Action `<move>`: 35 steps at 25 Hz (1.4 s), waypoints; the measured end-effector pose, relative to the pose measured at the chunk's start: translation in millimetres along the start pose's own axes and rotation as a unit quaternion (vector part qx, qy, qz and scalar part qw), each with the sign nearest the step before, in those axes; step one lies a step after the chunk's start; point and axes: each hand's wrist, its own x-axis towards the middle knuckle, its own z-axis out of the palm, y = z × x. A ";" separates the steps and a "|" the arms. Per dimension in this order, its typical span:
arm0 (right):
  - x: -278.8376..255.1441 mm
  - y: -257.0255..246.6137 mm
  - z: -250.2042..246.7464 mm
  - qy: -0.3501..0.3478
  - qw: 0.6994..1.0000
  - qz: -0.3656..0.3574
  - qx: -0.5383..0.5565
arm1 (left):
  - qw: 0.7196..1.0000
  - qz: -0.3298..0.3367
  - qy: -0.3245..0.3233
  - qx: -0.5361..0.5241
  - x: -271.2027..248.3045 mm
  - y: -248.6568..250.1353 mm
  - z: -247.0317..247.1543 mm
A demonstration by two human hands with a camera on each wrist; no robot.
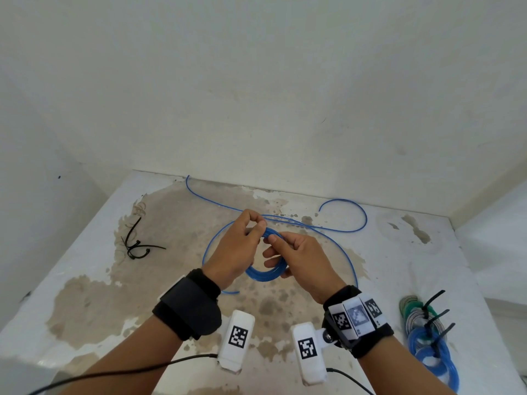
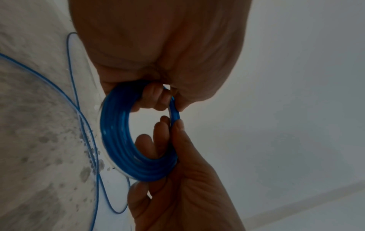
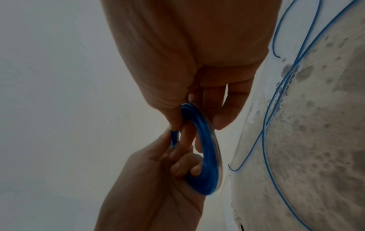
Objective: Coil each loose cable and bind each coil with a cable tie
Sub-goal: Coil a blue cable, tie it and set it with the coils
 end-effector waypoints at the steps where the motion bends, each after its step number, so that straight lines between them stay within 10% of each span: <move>1: -0.5 -1.4 -0.2 -0.005 1.000 0.005 0.000 | 1.000 0.004 -0.003 0.003 -0.3 -0.9 -0.7; 24: 17.0 16.3 16.0 -0.097 0.992 0.062 0.052 | 0.998 -0.056 -0.003 -0.037 25.2 -21.5 -37.4; 35: 83.0 27.3 167.0 -0.077 0.984 0.144 0.065 | 0.981 -0.143 -0.014 -0.127 60.2 -98.7 -182.2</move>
